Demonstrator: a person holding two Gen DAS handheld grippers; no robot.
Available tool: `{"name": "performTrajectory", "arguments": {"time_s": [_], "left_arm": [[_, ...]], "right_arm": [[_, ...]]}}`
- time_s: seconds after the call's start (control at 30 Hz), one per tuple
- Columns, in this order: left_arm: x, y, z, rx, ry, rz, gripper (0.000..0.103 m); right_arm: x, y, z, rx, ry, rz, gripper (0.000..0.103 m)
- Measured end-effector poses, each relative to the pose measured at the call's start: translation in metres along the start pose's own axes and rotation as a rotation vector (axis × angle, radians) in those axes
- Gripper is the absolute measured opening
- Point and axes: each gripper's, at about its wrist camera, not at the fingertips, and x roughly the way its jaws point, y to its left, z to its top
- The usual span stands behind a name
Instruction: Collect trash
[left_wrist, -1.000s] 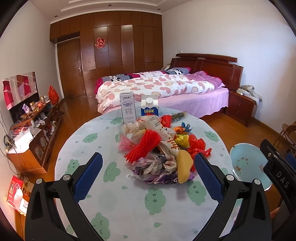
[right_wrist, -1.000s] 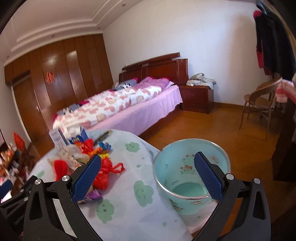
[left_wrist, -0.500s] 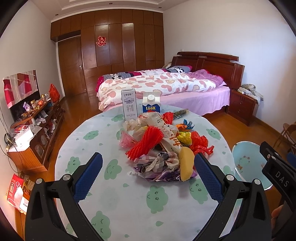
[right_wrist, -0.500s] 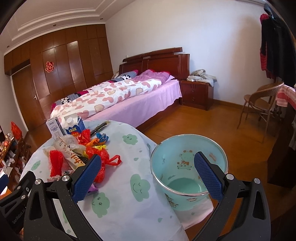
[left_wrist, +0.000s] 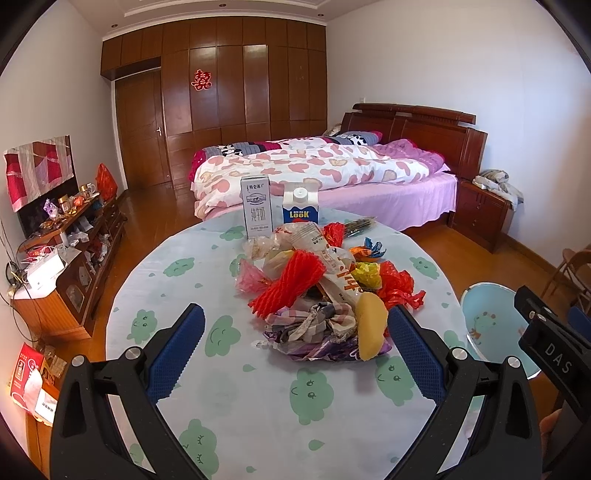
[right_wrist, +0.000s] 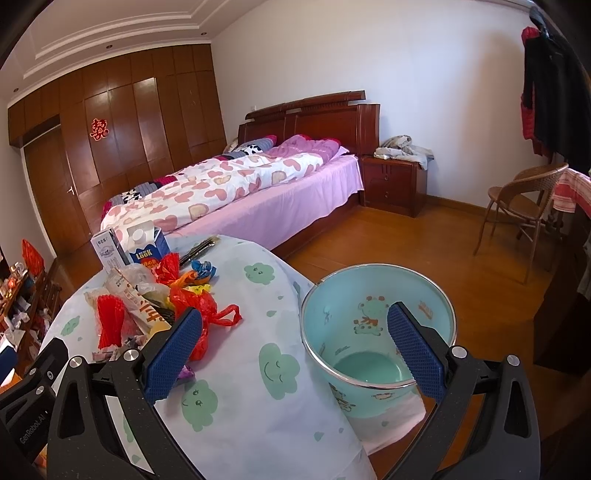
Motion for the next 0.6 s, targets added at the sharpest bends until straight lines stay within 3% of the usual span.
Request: {"name": "performTrajectory", "arguments": {"time_s": [0.6], "left_arm": [[-0.0004,0.0022,0.0005,-0.003,-0.004,0.003,0.097]], "right_arm": [[0.0004,-0.0002,-0.0004,0.000,0.001,0.000,0.098]]}}
